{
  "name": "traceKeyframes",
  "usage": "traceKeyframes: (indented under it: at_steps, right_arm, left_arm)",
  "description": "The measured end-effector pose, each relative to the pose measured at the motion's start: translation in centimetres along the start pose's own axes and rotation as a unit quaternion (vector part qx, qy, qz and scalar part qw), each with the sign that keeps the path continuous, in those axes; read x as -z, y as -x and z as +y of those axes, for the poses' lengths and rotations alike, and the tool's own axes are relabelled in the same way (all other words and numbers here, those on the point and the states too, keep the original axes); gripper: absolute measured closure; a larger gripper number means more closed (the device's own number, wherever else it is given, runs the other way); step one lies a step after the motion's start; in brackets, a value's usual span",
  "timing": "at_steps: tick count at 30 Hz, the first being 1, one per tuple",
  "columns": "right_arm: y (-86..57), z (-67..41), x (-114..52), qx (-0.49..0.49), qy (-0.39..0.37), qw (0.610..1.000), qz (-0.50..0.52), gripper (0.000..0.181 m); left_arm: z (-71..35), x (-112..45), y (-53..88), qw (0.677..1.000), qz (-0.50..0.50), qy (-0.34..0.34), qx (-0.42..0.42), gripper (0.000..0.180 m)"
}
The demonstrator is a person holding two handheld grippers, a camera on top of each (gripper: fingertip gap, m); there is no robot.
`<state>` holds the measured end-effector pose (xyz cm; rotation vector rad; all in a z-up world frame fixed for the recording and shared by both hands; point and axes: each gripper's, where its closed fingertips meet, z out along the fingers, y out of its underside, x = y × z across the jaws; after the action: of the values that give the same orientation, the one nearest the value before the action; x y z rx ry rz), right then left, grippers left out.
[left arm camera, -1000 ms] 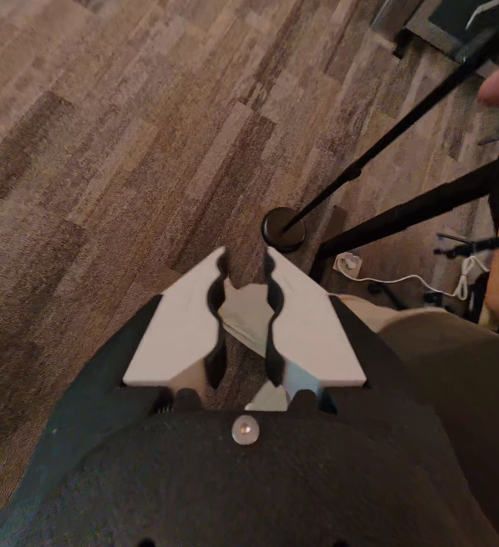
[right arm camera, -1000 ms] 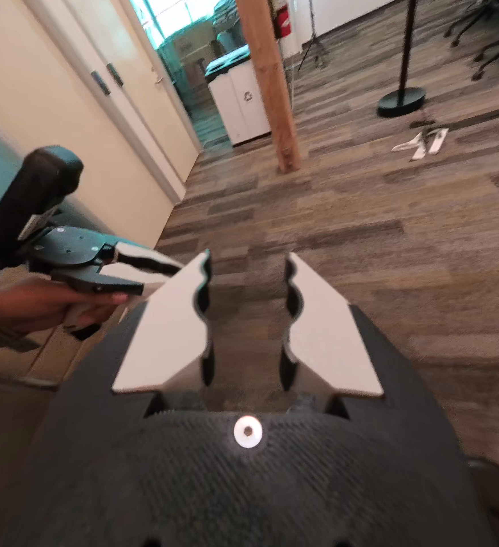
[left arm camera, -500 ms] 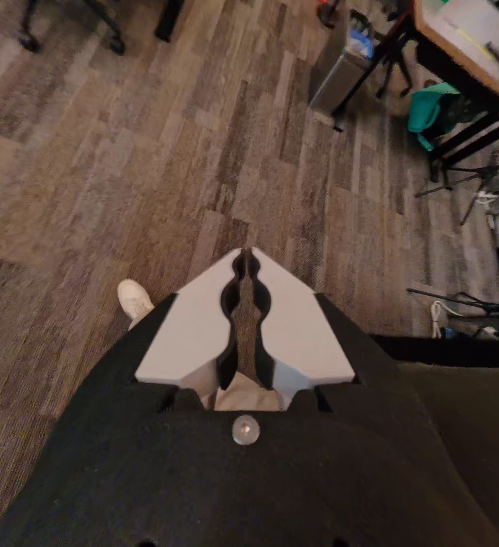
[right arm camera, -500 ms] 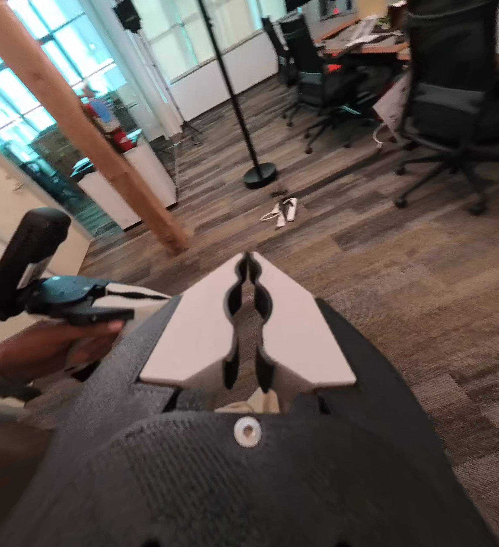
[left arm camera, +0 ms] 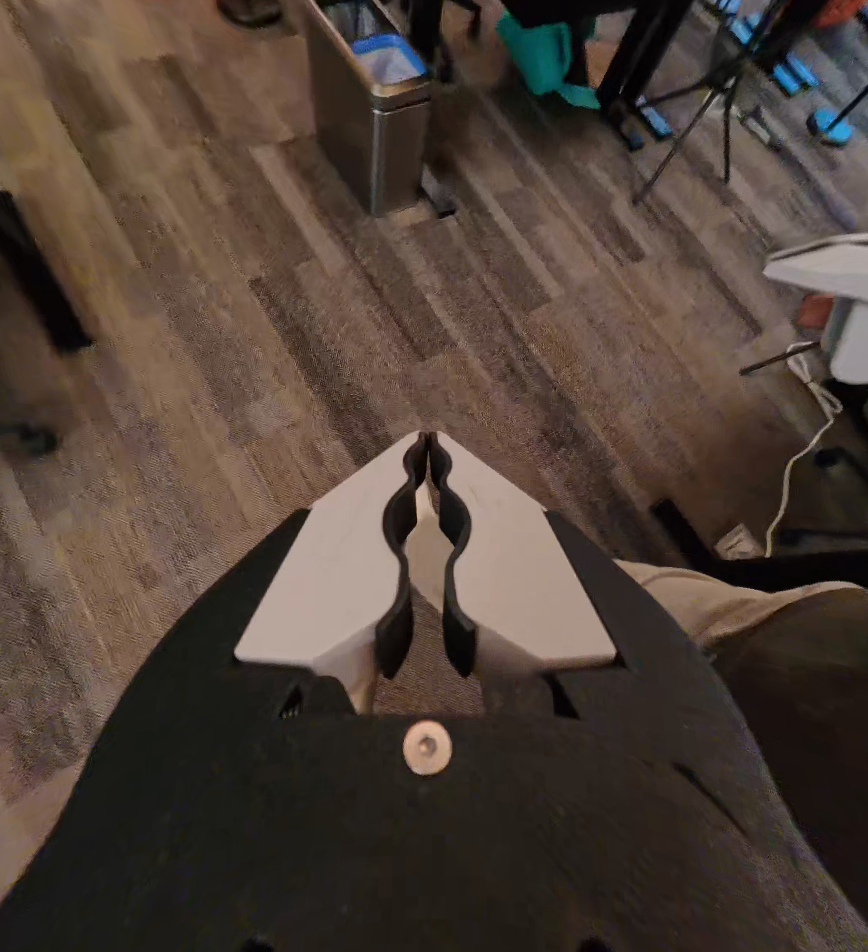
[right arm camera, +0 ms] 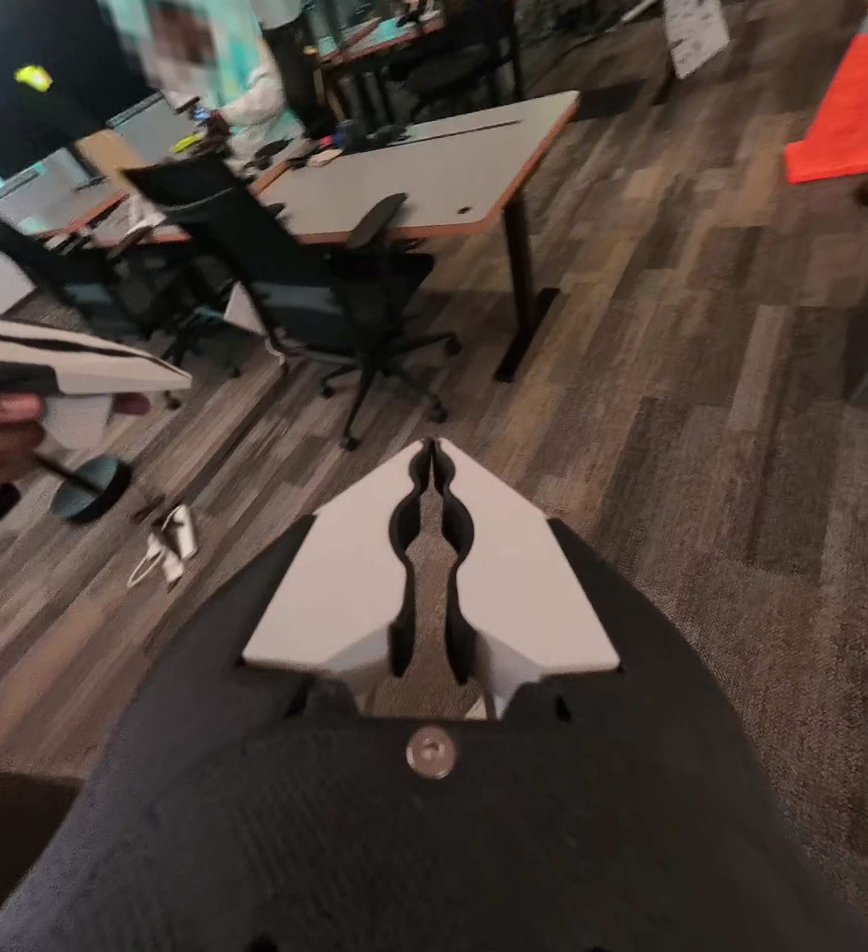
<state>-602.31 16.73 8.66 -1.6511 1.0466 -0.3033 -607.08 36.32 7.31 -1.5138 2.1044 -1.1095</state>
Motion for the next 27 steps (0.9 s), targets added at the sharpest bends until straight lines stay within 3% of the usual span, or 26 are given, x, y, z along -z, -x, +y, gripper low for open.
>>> traceKeyframes:
  at_steps: [1,3,4,5,6,8,10,14,18,22,27]
  right_arm:
    - [-2.7,-0.2,-2.9,-0.011,0.003,1.0,0.017,0.17]
    - [-7.4,-1.0,-8.5,-0.011,0.02,0.999,0.042,0.169]
    - [-10.2,-2.3,-11.2,-0.002,0.029,0.998,0.063,0.169]
    - [-12.9,-4.3,-13.7,0.011,0.035,0.996,0.087,0.181]
    - [-15.2,-7.1,-16.1,0.024,0.034,0.994,0.101,0.181]
    - [-19.4,-14.4,-21.2,0.048,0.007,0.992,0.114,0.181]
    - [-22.0,-21.5,-26.4,0.067,-0.002,0.993,0.102,0.149]
    - [-26.2,-33.9,-38.0,0.097,-0.026,0.994,0.052,0.151]
    - [-30.9,-38.9,-50.9,0.082,-0.015,0.996,0.017,0.151]
    - [-37.3,-40.8,-63.8,0.056,0.038,0.997,0.047,0.148]
    - [-42.6,-49.7,-77.3,0.008,0.042,0.997,0.065,0.144]
  left_arm:
    - [-2.3,-3.0,2.5,1.0,-0.009,0.012,0.0,0.168]
    - [-7.0,-9.0,6.8,0.999,-0.026,0.026,0.011,0.146]
    - [-9.5,-11.7,8.5,0.999,-0.023,0.024,0.019,0.156]
    - [-11.5,-13.8,9.3,0.999,-0.006,0.022,0.035,0.178]
    - [-14.6,-16.1,9.8,0.998,0.021,0.016,0.058,0.18]
    - [-20.7,-19.9,11.8,0.995,0.033,-0.008,0.095,0.179]
    - [-25.6,-23.0,14.9,0.995,0.014,-0.014,0.101,0.161]
    - [-33.2,-30.0,22.2,0.994,-0.002,-0.02,0.105,0.154]
    - [-37.0,-38.9,32.3,0.988,-0.024,-0.012,0.15,0.153]
    - [-43.9,-48.5,42.4,0.976,0.008,-0.025,0.214,0.15]
    - [-59.1,-57.5,54.5,0.981,0.035,-0.031,0.187,0.148]
